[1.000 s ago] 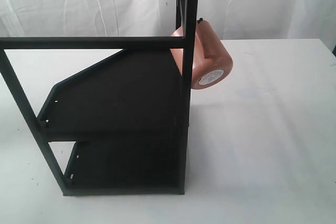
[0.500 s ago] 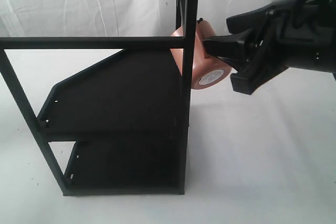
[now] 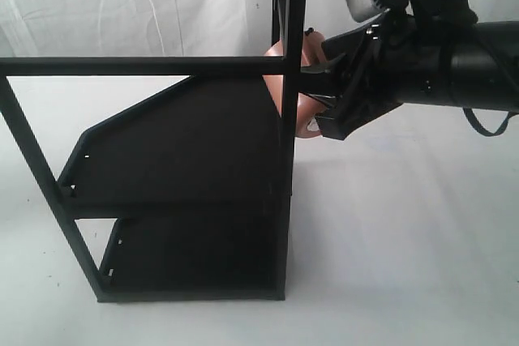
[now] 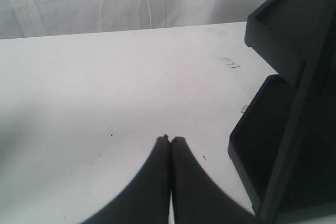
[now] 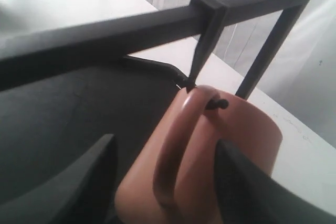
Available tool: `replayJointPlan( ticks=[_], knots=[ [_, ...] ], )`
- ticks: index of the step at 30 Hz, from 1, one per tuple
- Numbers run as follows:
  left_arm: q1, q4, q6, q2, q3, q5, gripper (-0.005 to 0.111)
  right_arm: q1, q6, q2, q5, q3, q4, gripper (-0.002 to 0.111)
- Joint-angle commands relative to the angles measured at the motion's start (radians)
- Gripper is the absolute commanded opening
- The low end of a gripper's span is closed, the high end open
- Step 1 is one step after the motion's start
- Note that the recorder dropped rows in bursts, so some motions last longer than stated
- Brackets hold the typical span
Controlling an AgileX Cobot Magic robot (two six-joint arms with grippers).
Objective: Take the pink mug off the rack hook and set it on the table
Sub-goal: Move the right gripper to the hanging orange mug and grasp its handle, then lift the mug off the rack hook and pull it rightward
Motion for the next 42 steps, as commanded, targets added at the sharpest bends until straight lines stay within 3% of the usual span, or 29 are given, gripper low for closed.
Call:
replayJointPlan(
  ticks=[1,5,9,19,42],
  knots=[
    [0.003,0.002,-0.001,-0.004,0.004,-0.004,0.000,0.003,-0.009,0.023,-0.001,-0.026,0.016,0.051],
    [0.003,0.002,-0.001,-0.004,0.004,-0.004,0.000,0.003,0.006,0.050,0.019,-0.039,0.018,0.047],
    [0.003,0.002,-0.001,-0.004,0.004,-0.004,0.000,0.003,-0.017,0.052,0.019,-0.039,0.018,0.029],
    [0.003,0.002,-0.001,-0.004,0.004,-0.004,0.000,0.003,-0.017,0.052,0.007,-0.039,0.018,0.004],
    [0.003,0.002,-0.001,-0.004,0.004,-0.004,0.000,0.003,-0.047,0.029,0.003,-0.039,0.033,0.000]
  ],
)
